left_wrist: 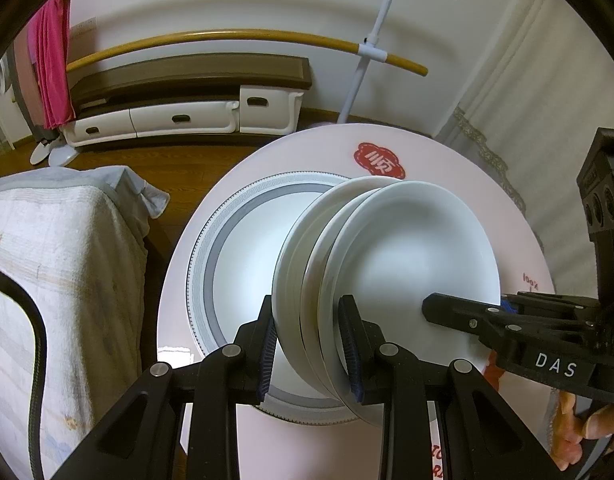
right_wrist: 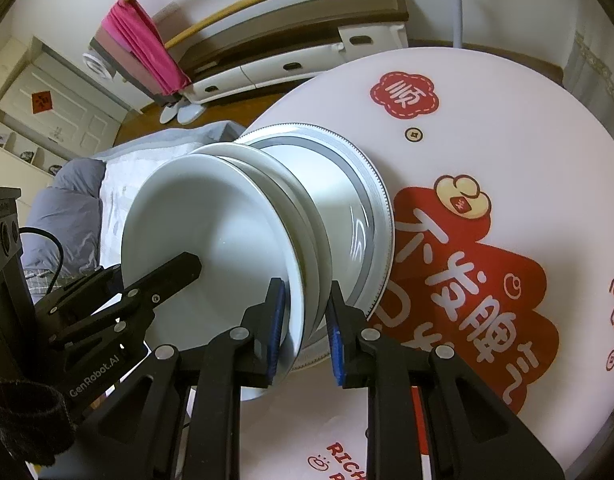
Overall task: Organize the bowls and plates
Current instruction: 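Lower the bowl stack onto the center of the plates with both tools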
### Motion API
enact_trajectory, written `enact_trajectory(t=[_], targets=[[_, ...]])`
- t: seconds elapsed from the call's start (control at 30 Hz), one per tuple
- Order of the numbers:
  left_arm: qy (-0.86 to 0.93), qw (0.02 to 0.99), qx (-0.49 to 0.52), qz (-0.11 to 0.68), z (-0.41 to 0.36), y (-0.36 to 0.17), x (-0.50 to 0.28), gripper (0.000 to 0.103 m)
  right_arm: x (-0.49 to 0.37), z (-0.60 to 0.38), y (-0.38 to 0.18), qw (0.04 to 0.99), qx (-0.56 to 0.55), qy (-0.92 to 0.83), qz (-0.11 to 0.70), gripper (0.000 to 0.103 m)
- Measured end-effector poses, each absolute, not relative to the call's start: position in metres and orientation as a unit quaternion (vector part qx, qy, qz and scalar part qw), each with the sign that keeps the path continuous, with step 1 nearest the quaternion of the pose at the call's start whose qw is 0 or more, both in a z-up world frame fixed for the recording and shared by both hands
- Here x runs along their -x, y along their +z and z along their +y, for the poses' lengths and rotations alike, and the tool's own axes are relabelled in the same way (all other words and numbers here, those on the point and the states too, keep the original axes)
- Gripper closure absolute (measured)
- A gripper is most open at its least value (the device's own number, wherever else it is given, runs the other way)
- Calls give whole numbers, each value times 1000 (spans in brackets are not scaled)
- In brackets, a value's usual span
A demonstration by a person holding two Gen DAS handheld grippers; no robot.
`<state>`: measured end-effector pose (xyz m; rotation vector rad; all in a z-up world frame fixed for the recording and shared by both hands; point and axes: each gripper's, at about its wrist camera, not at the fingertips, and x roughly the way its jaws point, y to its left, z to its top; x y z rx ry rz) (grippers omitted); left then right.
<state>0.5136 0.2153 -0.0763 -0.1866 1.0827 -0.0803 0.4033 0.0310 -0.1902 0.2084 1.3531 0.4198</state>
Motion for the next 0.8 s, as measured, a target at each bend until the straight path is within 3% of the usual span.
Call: enact_trajectory(t=[0.8], targets=[[-45, 839, 128, 527, 245, -76, -532, 76, -428, 51, -183, 757, -65, 179, 625, 76]])
